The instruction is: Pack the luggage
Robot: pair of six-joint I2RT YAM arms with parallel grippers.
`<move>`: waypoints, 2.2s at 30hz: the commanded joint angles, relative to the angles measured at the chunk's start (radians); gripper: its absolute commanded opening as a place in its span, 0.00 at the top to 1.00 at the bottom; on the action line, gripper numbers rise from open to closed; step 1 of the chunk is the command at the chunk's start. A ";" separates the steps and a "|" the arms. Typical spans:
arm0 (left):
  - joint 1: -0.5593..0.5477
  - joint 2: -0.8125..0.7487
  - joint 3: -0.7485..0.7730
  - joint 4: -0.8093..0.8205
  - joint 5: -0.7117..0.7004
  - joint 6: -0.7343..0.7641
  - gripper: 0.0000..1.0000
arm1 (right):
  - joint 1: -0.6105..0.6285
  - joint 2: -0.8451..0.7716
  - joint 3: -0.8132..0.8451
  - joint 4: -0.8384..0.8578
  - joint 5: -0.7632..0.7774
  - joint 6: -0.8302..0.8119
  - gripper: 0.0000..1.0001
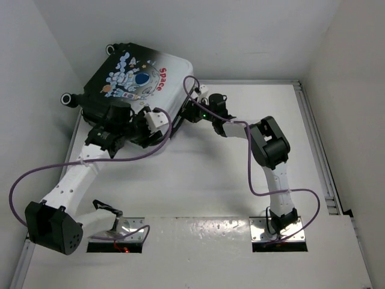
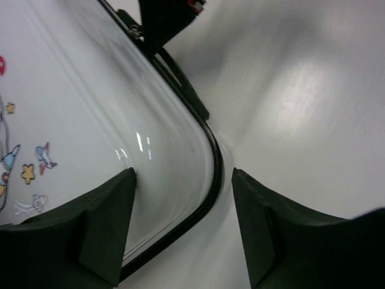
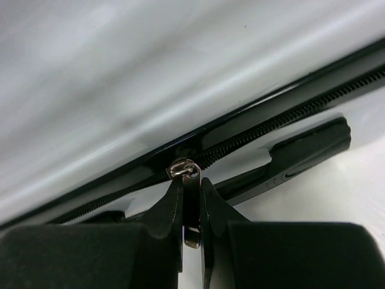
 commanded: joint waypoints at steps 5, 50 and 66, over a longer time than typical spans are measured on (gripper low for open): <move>-0.253 0.088 -0.115 0.155 -0.282 -0.331 0.41 | 0.005 -0.006 0.031 0.112 0.045 0.018 1.00; -0.060 -0.188 0.030 -0.197 -0.113 -0.383 0.08 | 0.034 0.076 0.234 -0.130 0.059 -0.059 1.00; -0.346 0.043 -0.154 0.212 -0.518 -0.451 0.36 | 0.060 0.067 0.174 0.017 0.144 -0.120 1.00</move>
